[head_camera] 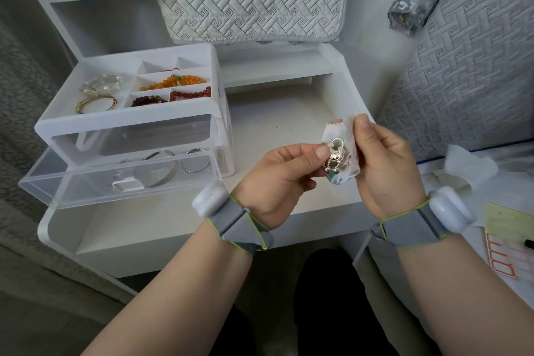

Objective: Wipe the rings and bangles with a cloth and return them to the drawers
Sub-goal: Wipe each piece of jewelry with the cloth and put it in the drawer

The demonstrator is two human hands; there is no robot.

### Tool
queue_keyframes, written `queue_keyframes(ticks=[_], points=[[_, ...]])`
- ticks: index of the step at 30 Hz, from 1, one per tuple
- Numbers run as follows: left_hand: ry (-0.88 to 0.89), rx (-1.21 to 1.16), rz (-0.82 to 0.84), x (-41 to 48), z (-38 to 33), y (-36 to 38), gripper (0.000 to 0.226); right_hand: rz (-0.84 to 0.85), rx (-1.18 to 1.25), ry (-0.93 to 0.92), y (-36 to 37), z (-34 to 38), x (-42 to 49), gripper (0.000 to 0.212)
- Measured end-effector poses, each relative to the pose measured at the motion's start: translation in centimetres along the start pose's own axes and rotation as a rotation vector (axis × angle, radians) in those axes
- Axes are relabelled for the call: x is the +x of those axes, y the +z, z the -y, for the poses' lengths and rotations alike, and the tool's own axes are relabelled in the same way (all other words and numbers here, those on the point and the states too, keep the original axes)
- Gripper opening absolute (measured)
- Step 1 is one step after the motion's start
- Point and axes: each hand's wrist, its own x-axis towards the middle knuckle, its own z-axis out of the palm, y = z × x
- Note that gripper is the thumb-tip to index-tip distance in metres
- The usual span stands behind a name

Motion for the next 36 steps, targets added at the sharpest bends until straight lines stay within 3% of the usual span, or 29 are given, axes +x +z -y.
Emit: queue_keyframes(ticks=[4, 9, 11, 14, 19, 26, 29, 33, 36], points=[[-0.105, -0.082, 0.061, -0.1, -0.2, 0.0, 0.014, 0.224, -0.129, -0.047, 0.0, 0.2, -0.6, 0.046], [-0.184, -0.169, 0.131, -0.1, -0.2, 0.1, 0.021, 0.21, -0.06, -0.062, 0.2, 0.5, -0.7, 0.034], [-0.19, -0.17, 0.117, -0.2, 0.0, 0.3, 0.025, 0.189, -0.086, -0.089, 0.3, 0.5, -0.7, 0.041], [-0.073, -0.071, 0.035, -0.3, 0.1, 0.5, 0.02, 0.164, -0.136, -0.134, 0.2, 0.6, -0.6, 0.051], [0.231, 0.214, -0.053, -0.6, -0.4, 0.2, 0.019, 0.13, -0.328, -0.2, -0.2, 0.7, -0.4, 0.044], [0.303, 0.207, -0.118, -0.7, -0.2, 0.9, 0.015, 0.03, -0.533, -0.219, 0.0, 0.1, 0.2, 0.063], [0.316, 0.192, -0.187, -0.6, 0.2, 1.0, 0.016, 0.084, -0.627, -0.17, 0.4, -0.1, -0.3, 0.063], [0.326, 0.12, -0.258, -0.5, 0.1, 0.7, 0.016, 0.207, -0.37, -0.083, 0.7, 0.1, -1.0, 0.028], [0.339, 0.096, -0.254, -0.4, -0.2, 0.5, 0.017, 0.177, -0.241, -0.068, 0.5, 0.0, -1.0, 0.028]])
